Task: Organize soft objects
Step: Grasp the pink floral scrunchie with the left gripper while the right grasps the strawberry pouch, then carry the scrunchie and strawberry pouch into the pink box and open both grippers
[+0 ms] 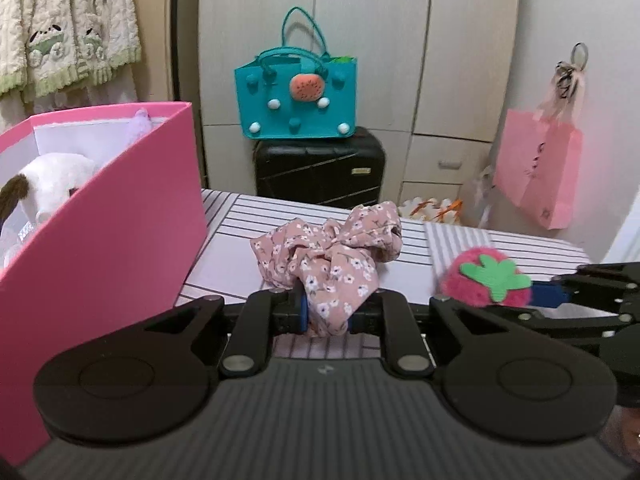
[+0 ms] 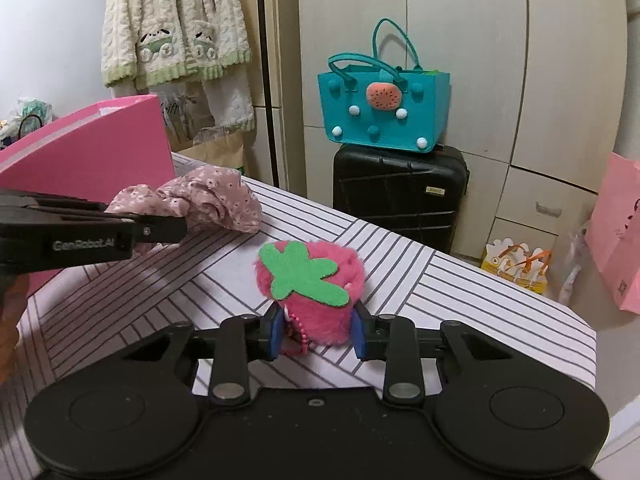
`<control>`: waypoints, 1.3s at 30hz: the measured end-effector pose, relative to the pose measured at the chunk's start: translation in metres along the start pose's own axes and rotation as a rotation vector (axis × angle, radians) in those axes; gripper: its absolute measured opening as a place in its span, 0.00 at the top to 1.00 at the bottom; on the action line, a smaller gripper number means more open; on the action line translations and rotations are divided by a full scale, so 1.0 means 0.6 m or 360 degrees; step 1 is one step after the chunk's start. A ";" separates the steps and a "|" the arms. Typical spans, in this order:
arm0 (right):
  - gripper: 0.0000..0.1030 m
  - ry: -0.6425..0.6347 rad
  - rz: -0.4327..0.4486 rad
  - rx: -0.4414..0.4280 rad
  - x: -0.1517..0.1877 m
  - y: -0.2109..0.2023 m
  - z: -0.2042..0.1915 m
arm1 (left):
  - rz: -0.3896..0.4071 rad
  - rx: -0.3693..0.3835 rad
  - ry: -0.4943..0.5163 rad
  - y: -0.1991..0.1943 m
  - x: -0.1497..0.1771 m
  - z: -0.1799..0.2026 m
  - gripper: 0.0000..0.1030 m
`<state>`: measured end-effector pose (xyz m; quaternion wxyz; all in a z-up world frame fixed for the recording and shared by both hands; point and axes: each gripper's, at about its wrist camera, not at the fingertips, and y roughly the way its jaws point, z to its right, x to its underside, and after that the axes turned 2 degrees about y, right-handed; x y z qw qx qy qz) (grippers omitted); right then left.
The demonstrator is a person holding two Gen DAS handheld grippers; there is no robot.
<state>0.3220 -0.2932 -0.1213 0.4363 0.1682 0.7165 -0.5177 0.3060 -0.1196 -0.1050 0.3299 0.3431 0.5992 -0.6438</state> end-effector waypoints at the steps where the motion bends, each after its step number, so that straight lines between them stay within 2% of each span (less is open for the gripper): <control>1: 0.64 0.0004 0.0005 0.0002 0.001 -0.006 -0.002 | 0.0009 0.0014 0.0006 -0.006 0.000 0.001 0.85; 14: 0.65 -0.0003 0.0105 -0.0001 0.011 -0.098 -0.063 | 0.0065 0.0201 -0.0026 -0.086 0.004 -0.011 0.86; 20: 0.64 0.0091 0.0066 -0.0018 0.015 -0.129 -0.084 | 0.0067 0.0275 -0.0006 -0.130 0.017 -0.025 0.85; 25: 0.64 0.0160 0.0036 -0.0041 0.026 -0.151 -0.098 | 0.0016 0.0381 0.0019 -0.167 0.030 -0.045 0.85; 29: 0.64 0.0180 0.0023 -0.0049 0.039 -0.173 -0.114 | 0.0023 0.0418 0.0071 -0.202 0.039 -0.061 0.85; 39: 0.64 0.0221 -0.0014 -0.0058 0.061 -0.236 -0.164 | -0.0069 0.0547 0.0118 -0.271 0.048 -0.095 0.85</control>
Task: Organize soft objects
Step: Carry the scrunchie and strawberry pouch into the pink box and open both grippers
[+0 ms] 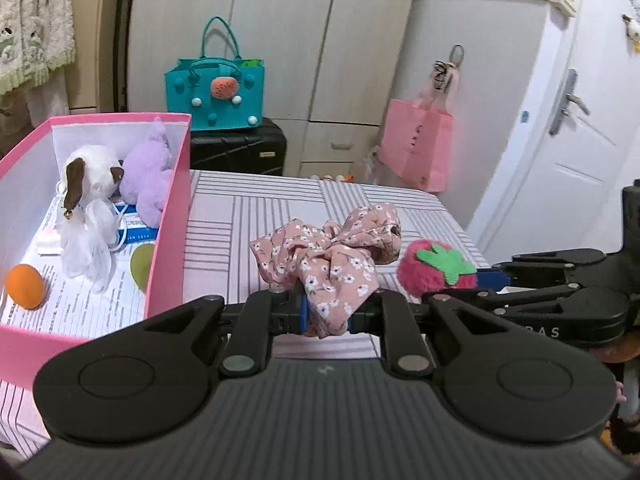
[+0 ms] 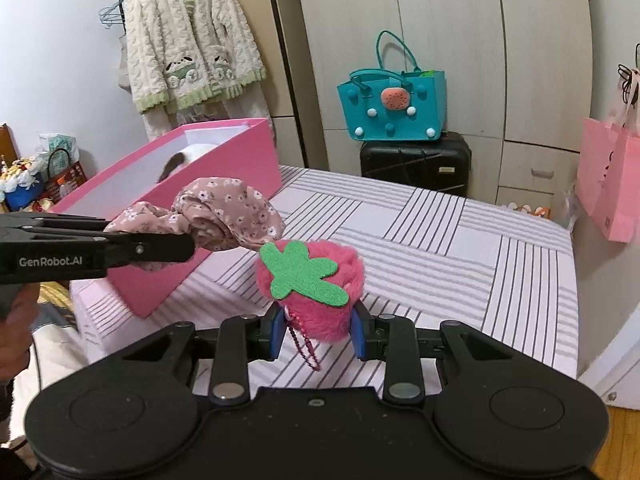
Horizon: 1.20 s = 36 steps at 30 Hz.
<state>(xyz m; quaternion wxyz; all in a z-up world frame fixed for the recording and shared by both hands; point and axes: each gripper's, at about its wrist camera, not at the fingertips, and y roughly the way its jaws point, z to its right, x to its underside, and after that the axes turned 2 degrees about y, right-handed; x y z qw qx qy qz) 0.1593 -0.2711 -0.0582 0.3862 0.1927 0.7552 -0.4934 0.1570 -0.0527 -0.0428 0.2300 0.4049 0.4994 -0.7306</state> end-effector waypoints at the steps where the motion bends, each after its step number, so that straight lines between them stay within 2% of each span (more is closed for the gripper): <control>1: 0.64 0.0010 -0.0014 -0.0011 0.002 -0.006 -0.005 | -0.0011 0.0023 0.0006 -0.008 0.001 -0.001 0.85; 12: 0.64 0.0065 -0.0125 -0.0085 0.013 -0.052 -0.034 | -0.0154 0.0196 0.0010 -0.087 0.016 -0.028 0.85; 20: 0.63 0.0063 -0.0186 -0.0253 0.010 -0.064 -0.075 | -0.0227 0.0162 -0.0011 -0.153 0.024 -0.069 0.85; 25: 0.63 0.0021 -0.0228 -0.0400 0.002 -0.052 -0.112 | -0.0329 0.0151 -0.0127 -0.191 0.036 -0.118 0.85; 29: 0.63 -0.0041 -0.0214 -0.0514 -0.017 -0.043 -0.149 | -0.0293 0.0117 -0.0151 -0.229 0.033 -0.139 0.85; 36: 0.63 -0.0196 -0.0086 -0.0544 -0.070 -0.031 -0.205 | -0.0107 0.0083 -0.0133 -0.261 -0.002 -0.173 0.85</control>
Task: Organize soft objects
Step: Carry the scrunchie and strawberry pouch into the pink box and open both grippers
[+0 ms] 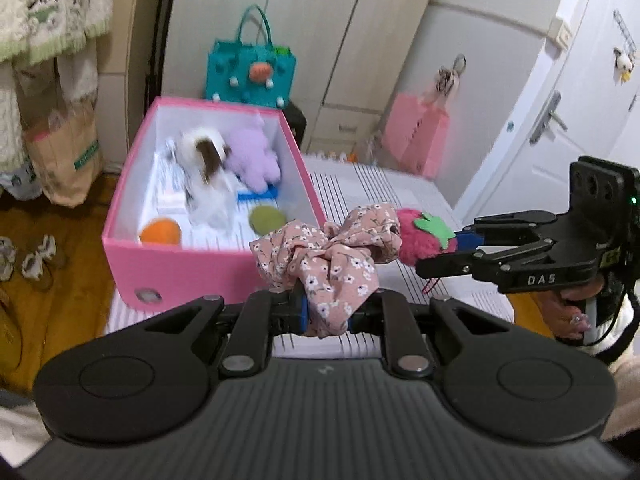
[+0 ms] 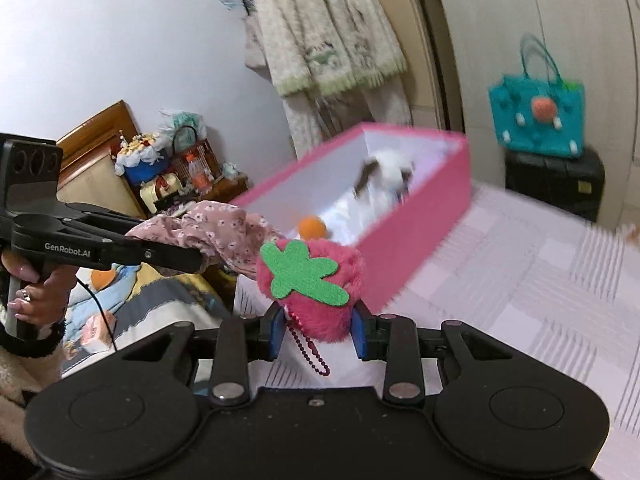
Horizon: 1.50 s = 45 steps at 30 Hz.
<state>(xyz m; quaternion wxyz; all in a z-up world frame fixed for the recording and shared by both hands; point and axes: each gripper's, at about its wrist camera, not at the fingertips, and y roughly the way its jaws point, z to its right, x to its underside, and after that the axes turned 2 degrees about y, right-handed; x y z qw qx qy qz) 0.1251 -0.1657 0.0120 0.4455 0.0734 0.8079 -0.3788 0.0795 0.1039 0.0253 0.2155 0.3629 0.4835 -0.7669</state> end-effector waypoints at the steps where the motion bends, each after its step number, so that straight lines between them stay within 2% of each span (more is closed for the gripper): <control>1: 0.63 -0.0029 0.0032 0.0023 -0.009 0.005 -0.005 | 0.0023 -0.0001 -0.0005 0.002 -0.007 -0.006 0.85; 5: 0.62 -0.0087 0.0142 0.0069 -0.052 0.034 -0.009 | 0.0097 -0.0018 -0.0105 0.024 -0.035 -0.042 0.85; 9: 0.62 -0.0080 0.0165 0.0090 -0.097 0.090 -0.001 | 0.0102 -0.0050 -0.0152 0.061 -0.069 -0.069 0.85; 14: 0.62 -0.0143 0.0099 0.0201 -0.130 0.167 0.009 | 0.0114 -0.0188 -0.0185 0.119 -0.089 -0.105 0.84; 19: 0.62 -0.0219 0.0026 0.0329 -0.145 0.220 0.015 | 0.0058 -0.0209 -0.0237 0.166 -0.095 -0.137 0.83; 24: 0.60 -0.0246 -0.0049 0.0353 -0.148 0.254 0.025 | -0.0008 -0.0194 -0.0241 0.195 -0.092 -0.146 0.82; 27: 0.60 -0.0233 -0.0072 0.0346 -0.147 0.267 0.033 | -0.0035 -0.0232 -0.0245 0.206 -0.088 -0.149 0.80; 32: 0.53 -0.0226 -0.0054 0.0374 -0.146 0.271 0.043 | -0.0033 -0.0317 -0.0200 0.208 -0.087 -0.143 0.63; 34: 0.40 -0.0207 -0.0019 0.0351 -0.147 0.261 0.045 | -0.0019 -0.0337 -0.0178 0.201 -0.085 -0.138 0.60; 35: 0.38 -0.0205 -0.0001 0.0341 -0.148 0.255 0.045 | -0.0013 -0.0347 -0.0165 0.199 -0.085 -0.136 0.58; 40: 0.36 -0.0195 0.0098 0.0322 -0.143 0.214 0.039 | 0.0042 -0.0387 -0.0143 0.172 -0.081 -0.121 0.51; 45: 0.35 -0.0091 0.0158 0.0355 -0.129 0.167 0.047 | 0.0089 -0.0380 -0.0114 0.147 -0.076 -0.099 0.46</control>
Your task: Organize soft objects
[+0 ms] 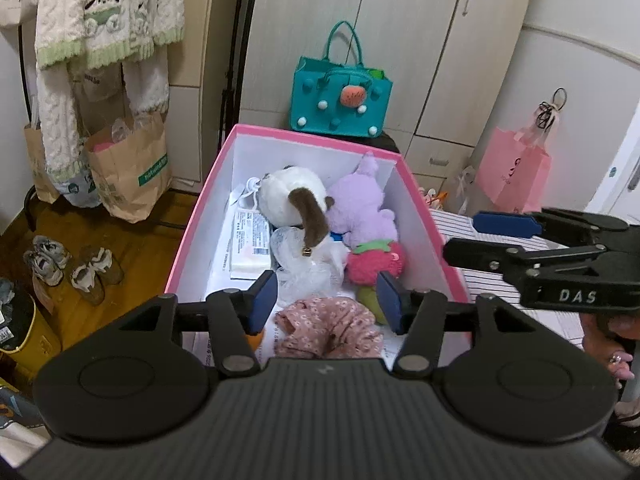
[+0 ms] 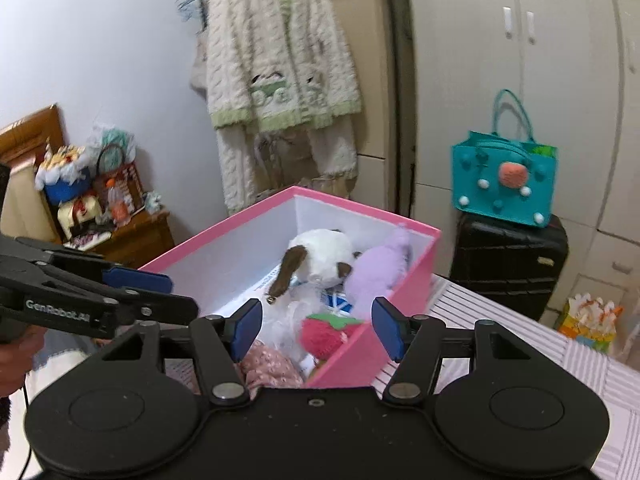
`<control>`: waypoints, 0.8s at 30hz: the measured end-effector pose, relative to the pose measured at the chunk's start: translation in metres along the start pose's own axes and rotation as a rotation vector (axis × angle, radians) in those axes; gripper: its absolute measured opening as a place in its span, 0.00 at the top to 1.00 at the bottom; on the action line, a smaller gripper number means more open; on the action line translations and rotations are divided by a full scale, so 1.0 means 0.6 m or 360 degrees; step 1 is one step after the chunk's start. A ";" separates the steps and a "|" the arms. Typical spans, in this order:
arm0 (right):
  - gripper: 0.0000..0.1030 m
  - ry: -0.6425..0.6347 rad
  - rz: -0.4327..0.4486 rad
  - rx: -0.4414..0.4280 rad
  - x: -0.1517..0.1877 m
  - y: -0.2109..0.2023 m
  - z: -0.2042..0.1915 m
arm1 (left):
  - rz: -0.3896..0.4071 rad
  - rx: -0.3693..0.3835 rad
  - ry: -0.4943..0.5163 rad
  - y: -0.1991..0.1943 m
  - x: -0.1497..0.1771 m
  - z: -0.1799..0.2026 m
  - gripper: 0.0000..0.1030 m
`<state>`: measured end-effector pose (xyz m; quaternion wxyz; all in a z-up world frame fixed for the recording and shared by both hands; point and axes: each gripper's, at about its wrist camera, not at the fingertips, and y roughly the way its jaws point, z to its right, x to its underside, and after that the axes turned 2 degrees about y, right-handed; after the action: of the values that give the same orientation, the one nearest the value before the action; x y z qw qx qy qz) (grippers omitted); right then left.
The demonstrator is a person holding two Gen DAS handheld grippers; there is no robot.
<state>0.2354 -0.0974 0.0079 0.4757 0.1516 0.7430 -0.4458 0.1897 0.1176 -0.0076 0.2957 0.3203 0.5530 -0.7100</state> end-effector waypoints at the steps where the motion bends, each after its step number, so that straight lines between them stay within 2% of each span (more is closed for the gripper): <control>1: 0.34 0.0028 0.0000 0.0007 0.003 -0.009 0.005 | 0.0012 0.0008 0.0005 -0.007 0.002 0.004 0.45; 9: 0.30 0.0121 -0.0063 0.0149 0.030 -0.062 0.039 | 0.0075 0.0067 0.0086 -0.043 0.011 0.050 0.39; 11: 0.27 0.0159 -0.0108 0.0171 0.035 -0.068 0.048 | 0.0089 0.0074 0.0102 -0.052 0.015 0.058 0.37; 12: 0.20 0.0185 -0.0140 0.0186 0.038 -0.069 0.051 | 0.0095 0.0073 0.0106 -0.057 0.017 0.062 0.35; 13: 0.13 0.0236 -0.0178 0.0230 0.043 -0.073 0.052 | 0.0104 0.0072 0.0111 -0.062 0.020 0.066 0.33; 15: 0.09 0.0414 -0.0252 0.0395 0.047 -0.078 0.049 | 0.0121 0.0064 0.0118 -0.070 0.028 0.072 0.25; 17: 0.08 0.0572 -0.0318 0.0516 0.057 -0.092 0.039 | 0.0135 0.0047 0.0126 -0.078 0.039 0.077 0.23; 18: 0.08 0.0577 -0.0327 0.0498 0.062 -0.099 0.035 | 0.0142 0.0042 0.0126 -0.082 0.043 0.079 0.23; 20: 0.08 0.0550 -0.0303 0.0360 0.069 -0.121 0.024 | 0.0167 0.0046 0.0123 -0.092 0.050 0.084 0.23; 22: 0.08 0.0585 -0.0188 0.0248 0.079 -0.150 0.018 | 0.0187 0.0045 0.0131 -0.100 0.057 0.091 0.23; 24: 0.08 0.0604 -0.0049 0.0268 0.092 -0.177 0.004 | 0.0201 0.0047 0.0141 -0.106 0.062 0.097 0.20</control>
<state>0.1401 -0.1696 0.0163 0.3060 0.2605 0.7816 -0.4770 0.1099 0.0718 0.0118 0.3103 0.3902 0.5336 -0.6832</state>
